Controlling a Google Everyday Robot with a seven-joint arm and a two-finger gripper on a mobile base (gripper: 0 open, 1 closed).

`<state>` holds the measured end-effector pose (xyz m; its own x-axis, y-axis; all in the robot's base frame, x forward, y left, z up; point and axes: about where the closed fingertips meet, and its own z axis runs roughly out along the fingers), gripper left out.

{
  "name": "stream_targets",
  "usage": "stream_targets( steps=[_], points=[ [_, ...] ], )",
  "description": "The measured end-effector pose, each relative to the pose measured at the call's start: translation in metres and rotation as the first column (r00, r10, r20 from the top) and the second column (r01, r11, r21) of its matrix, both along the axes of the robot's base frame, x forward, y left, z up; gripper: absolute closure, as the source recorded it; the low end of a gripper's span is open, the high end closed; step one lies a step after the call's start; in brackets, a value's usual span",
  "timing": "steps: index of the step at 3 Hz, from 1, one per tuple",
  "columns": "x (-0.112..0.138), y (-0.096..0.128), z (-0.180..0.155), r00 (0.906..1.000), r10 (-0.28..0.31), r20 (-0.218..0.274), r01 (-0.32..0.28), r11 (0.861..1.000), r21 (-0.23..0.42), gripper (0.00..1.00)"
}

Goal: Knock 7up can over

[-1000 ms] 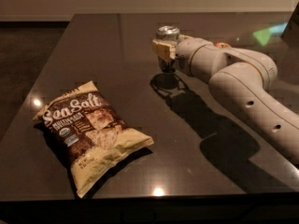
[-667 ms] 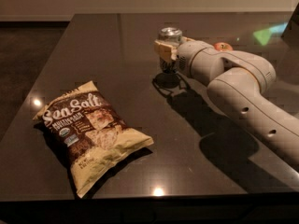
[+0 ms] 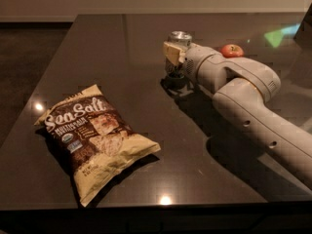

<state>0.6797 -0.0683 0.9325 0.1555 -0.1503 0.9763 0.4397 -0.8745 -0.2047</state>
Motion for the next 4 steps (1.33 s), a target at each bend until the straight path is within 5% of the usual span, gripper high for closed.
stream_targets(
  steps=[3,4],
  points=[
    [0.002,0.021,-0.02,0.9983,0.041,0.04,-0.043,0.999,0.031,0.07],
    [0.002,0.022,-0.02,0.9983,0.043,0.04,-0.044,0.999,0.031,0.0]
  ],
)
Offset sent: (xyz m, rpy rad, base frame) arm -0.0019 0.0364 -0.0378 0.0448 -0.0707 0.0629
